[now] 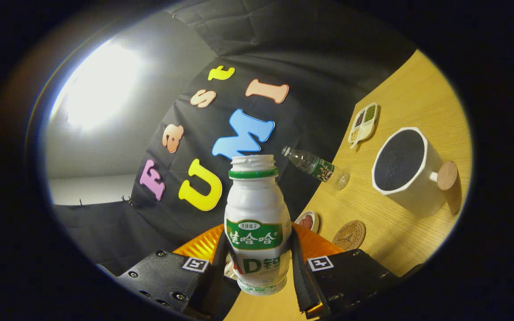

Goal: Take the bottle from table, then pour the juice into the cup, finally place the bottle on the coaster

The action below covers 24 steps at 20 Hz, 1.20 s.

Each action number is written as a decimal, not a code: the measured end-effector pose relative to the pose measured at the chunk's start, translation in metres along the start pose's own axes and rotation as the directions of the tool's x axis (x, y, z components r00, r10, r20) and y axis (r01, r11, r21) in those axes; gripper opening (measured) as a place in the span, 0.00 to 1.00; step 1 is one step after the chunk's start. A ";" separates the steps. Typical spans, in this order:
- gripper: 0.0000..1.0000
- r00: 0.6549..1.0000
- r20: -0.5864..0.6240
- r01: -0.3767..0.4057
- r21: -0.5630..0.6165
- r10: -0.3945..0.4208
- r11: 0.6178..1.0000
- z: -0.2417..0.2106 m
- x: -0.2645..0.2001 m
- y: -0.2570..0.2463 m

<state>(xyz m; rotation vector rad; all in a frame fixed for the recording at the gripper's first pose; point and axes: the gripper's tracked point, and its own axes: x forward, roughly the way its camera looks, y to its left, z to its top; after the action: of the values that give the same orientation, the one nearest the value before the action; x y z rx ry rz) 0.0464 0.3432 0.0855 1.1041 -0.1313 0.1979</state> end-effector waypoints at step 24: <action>0.65 0.997 0.064 0.023 0.391 -0.052 0.920 0.029 -0.004 -0.037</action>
<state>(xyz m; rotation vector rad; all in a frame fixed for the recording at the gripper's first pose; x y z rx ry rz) 0.0509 0.3014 0.0656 1.5124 -0.1394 0.1524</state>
